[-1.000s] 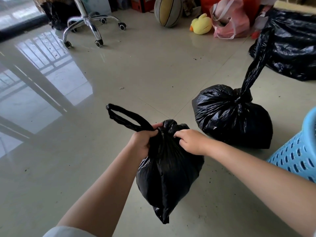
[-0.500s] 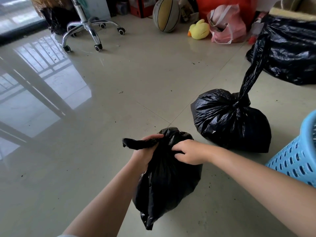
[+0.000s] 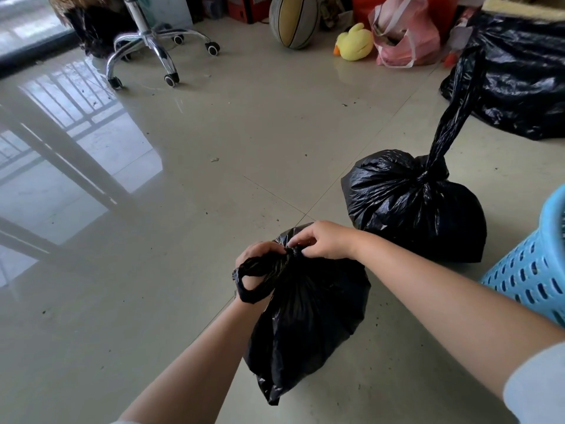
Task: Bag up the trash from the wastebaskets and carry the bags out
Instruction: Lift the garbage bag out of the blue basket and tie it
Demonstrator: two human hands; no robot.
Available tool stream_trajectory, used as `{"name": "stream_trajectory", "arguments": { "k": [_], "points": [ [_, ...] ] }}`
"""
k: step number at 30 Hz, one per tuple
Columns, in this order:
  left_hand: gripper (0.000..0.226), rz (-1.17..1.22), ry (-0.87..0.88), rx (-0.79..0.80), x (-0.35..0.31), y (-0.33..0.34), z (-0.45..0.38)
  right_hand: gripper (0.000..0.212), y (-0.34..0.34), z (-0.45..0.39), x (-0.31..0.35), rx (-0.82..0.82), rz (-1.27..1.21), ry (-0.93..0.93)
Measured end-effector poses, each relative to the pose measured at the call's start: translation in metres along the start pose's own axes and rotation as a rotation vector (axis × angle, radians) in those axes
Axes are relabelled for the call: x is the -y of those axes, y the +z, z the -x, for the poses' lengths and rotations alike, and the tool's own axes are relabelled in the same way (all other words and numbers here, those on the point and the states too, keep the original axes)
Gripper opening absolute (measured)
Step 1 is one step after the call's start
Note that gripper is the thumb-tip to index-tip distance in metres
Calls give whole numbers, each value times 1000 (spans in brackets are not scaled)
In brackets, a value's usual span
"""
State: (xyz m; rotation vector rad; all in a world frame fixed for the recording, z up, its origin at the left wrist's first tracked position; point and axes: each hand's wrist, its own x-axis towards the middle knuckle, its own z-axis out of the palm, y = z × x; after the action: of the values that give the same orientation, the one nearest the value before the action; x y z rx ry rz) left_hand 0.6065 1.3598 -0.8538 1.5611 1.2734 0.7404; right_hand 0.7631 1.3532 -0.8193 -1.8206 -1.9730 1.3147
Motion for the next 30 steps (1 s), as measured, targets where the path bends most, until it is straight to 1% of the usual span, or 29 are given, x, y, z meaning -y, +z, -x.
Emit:
{"name": "stream_trajectory", "arguments": {
  "k": [1, 2, 4, 5, 8, 10, 11, 12, 14, 15, 16, 18, 20, 22, 25, 27, 28, 30],
  "points": [
    [29, 21, -68, 58, 1, 0, -3, 34, 0, 0, 0, -16, -18, -16],
    [20, 45, -128, 82, 1, -1, -4, 30, 0, 2, 1, -32, -10, -36],
    [21, 174, -153, 5, -1, -1, 1, 25, -1, 3, 2, -76, 127, -83],
    [22, 319, -173, -25, -2, -2, 3, 25, -3, 4, 0, -99, 233, -107],
    [38, 772, -248, 6, -13, -17, 0, 26, -4, 11, -8, -171, 517, -187],
    [51, 1055, -273, -32, -16, -30, -5, 25, -1, 17, -17, -194, 645, -217],
    [60, 1146, -288, -27, -16, -33, -7, 24, 1, 19, -20, -204, 674, -215],
    [66, 1174, -316, 1, -17, -34, -6, 23, 3, 21, -23, -213, 688, -213],
    [72, 1082, -420, 12, -13, -34, -3, 21, 8, 21, -29, -218, 728, -230],
    [72, 1028, -486, -11, -9, -35, -2, 22, 11, 21, -33, -207, 753, -241],
    [70, 985, -546, -50, -5, -37, -3, 22, 15, 21, -37, -184, 778, -243],
    [57, 875, -615, -130, 3, -43, -4, 24, 24, 23, -47, -142, 823, -232],
    [50, 765, -660, -170, 10, -47, -4, 24, 32, 25, -55, -116, 822, -210],
    [48, 691, -693, -189, 14, -51, -4, 25, 37, 24, -58, -116, 841, -198],
    [47, 611, -702, -173, 13, -52, -4, 28, 38, 19, -59, -104, 891, -180],
    [46, 545, -664, -131, 8, -53, -6, 30, 36, 16, -57, -84, 896, -157],
    [45, 511, -631, -101, 4, -53, -8, 30, 33, 16, -55, -58, 873, -151],
    [38, 453, -545, -18, -8, -53, -11, 28, 26, 20, -54, 15, 722, -114]
  ]
}}
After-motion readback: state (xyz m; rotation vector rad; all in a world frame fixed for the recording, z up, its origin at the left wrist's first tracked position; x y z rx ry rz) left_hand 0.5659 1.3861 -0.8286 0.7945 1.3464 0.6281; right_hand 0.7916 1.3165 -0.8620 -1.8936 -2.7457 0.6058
